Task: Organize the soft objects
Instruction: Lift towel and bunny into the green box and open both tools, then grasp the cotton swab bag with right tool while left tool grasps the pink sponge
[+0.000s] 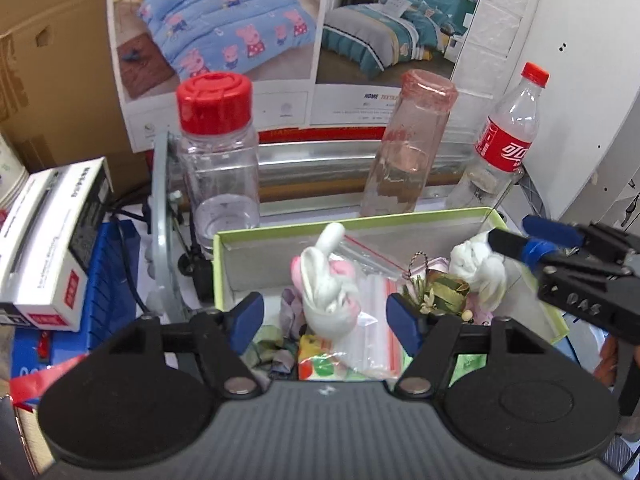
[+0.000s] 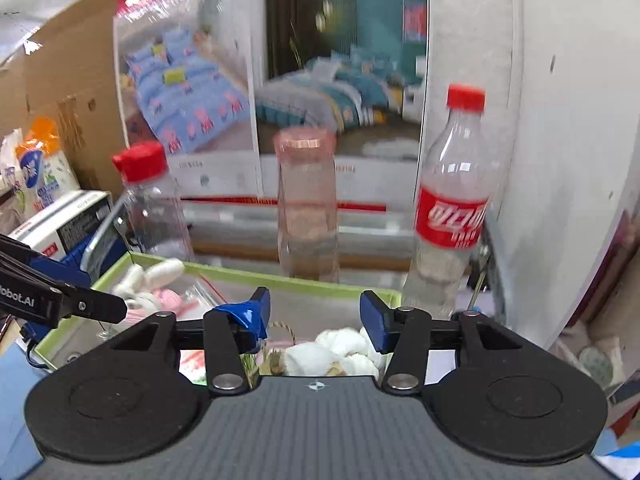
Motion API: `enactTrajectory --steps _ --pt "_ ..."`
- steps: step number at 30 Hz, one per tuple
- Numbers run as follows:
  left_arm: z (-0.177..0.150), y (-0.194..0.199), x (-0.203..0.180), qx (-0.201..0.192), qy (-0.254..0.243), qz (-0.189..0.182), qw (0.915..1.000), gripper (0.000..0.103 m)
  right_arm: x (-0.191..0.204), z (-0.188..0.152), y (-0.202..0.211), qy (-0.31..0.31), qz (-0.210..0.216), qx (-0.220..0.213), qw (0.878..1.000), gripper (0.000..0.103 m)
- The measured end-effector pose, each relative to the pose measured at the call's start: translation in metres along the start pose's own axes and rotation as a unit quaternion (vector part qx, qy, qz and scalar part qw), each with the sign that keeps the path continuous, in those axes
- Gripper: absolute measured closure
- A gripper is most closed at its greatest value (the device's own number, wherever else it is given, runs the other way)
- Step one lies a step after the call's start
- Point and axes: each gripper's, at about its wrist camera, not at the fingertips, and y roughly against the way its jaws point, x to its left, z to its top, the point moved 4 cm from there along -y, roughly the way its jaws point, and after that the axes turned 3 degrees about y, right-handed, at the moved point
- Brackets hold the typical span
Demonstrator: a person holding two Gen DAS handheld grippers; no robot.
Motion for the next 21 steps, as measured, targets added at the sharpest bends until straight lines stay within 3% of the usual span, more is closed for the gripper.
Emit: enactTrajectory --steps 5,8,11,13,16,19,21 --pt "-0.019 0.043 0.015 -0.034 -0.005 0.012 0.9993 0.032 0.026 -0.021 0.049 0.054 0.04 -0.016 0.998 0.062" --pt "-0.043 0.058 0.026 -0.029 -0.006 0.017 0.9994 0.032 0.048 -0.051 0.059 0.068 0.116 0.035 0.99 0.061" --pt "-0.071 0.062 0.038 -0.01 0.0 0.022 0.9997 0.032 0.072 -0.073 0.048 0.08 0.191 0.108 0.973 0.061" --pt "-0.085 0.061 0.049 0.0 0.014 0.028 0.9995 0.032 0.091 -0.079 0.034 0.11 0.217 0.143 0.959 0.06" --pt "-0.1 0.06 0.064 0.015 0.026 0.038 0.9988 0.032 0.118 -0.085 0.008 0.155 0.238 0.198 0.938 0.06" --pt "-0.108 0.062 0.077 0.024 0.034 0.045 0.9981 0.032 0.128 -0.089 -0.018 0.174 0.217 0.229 0.933 0.059" --pt "-0.111 0.063 0.083 0.025 0.037 0.046 0.9979 0.032 0.121 -0.091 -0.028 0.137 0.207 0.235 0.94 0.059"
